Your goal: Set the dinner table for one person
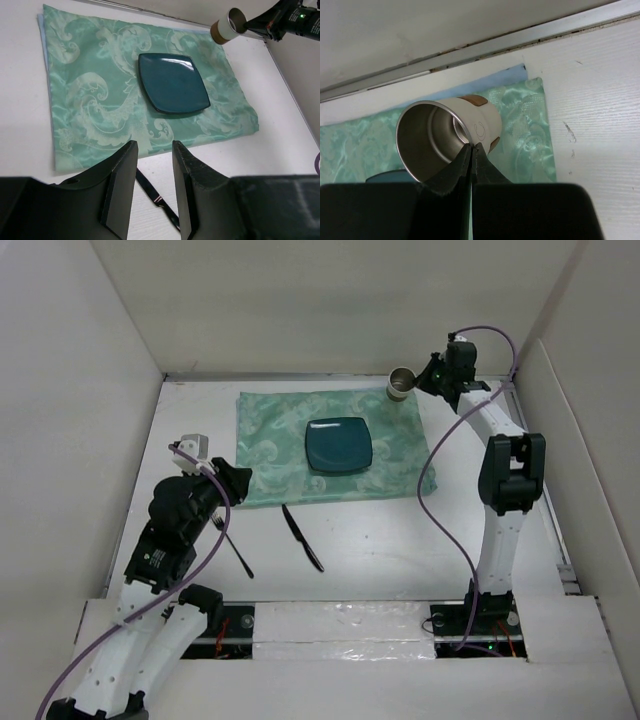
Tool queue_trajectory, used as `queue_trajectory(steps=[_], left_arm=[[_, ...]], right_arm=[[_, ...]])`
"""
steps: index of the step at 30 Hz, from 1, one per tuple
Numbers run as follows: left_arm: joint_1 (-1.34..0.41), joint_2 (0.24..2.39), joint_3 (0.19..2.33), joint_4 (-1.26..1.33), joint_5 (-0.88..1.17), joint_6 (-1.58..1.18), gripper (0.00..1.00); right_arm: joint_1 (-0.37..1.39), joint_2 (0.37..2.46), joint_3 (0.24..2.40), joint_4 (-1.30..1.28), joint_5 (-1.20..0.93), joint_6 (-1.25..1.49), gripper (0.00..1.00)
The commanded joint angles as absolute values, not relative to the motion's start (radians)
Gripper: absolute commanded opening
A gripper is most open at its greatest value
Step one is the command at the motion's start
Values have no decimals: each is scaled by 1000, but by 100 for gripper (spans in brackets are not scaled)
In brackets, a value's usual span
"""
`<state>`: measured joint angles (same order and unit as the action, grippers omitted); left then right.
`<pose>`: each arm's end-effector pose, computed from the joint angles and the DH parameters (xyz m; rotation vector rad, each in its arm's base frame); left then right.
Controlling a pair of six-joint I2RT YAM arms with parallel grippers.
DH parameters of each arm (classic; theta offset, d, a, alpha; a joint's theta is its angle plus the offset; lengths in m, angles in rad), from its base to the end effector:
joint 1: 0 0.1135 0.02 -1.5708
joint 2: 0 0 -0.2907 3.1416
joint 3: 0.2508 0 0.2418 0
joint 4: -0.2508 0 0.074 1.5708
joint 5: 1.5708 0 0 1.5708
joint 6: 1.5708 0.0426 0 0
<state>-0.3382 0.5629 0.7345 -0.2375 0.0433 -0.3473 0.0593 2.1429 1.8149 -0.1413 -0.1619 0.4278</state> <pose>0.1041 -0.0386 0.3601 0.0262 1.6660 -0.5581 0.5206 0.0378 0.2868 0.2770 2.0473 0.4680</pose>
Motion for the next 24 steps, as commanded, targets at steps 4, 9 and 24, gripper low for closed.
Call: queue_trajectory(steps=[4,9,24], left_arm=[[-333,580,739,-213,38,-330,31],[-333,584,739,-212,41,-328,31],[-333,583,739,-212,28,-330,32]], right_arm=[[48,2172,1899,-161,-150,451,0],[38,2206,1894,-172,-149,454,0],[20,2234,1908,-177,-153,483,17]])
